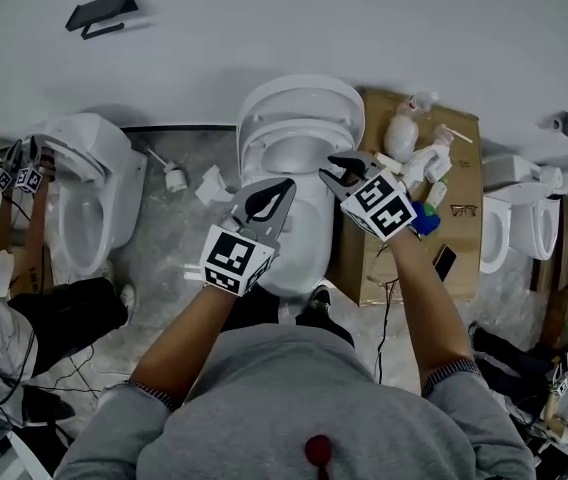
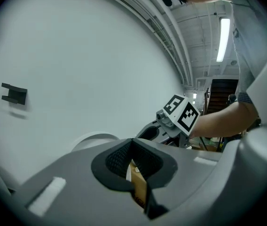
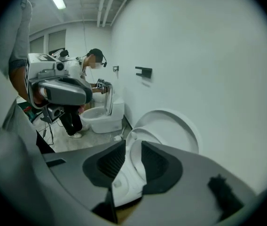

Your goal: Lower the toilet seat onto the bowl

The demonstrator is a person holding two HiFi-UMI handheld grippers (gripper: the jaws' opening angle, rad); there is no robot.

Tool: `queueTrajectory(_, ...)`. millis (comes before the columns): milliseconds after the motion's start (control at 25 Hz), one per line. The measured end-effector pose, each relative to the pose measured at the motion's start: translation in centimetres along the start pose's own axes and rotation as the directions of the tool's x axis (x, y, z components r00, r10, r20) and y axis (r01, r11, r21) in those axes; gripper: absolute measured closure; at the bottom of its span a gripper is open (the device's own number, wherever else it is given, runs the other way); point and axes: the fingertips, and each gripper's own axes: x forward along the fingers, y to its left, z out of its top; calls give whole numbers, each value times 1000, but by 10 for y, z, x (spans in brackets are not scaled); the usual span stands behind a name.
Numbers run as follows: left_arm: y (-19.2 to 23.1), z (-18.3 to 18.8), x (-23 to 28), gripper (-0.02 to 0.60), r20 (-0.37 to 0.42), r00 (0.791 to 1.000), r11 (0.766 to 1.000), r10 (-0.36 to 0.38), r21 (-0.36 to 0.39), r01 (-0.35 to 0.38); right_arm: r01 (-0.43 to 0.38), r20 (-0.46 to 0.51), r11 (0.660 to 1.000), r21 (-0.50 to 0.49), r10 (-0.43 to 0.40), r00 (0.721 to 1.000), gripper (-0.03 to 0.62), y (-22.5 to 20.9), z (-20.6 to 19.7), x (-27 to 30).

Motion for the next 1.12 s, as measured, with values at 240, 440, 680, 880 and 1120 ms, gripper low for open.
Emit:
queueTrajectory(240, 16, -12, 13, 572, -26, 1000, 1000, 15, 24, -14, -37, -114, 995, -97, 26, 993, 468, -29, 3, 28)
queueTrajectory(440, 25, -18, 19, 572, -31, 999, 999, 29, 30, -28, -91, -236, 977, -195, 43, 971, 461, -52, -10, 53)
queueTrajectory(680, 34, -26, 26, 573, -26, 999, 999, 47, 25, -46, -119, -336, 936, -332, 1, 942, 453, -74, -21, 83)
queueTrajectory(880, 36, -26, 37, 573, -21, 998, 998, 54, 37, -54, -157, -391, 905, -395, -11, 920, 447, -83, -33, 109)
queueTrajectory(1120, 39, -29, 43, 573, -21, 998, 998, 64, 29, -63, -175, -429, 886, -430, -30, 903, 439, -87, -44, 133)
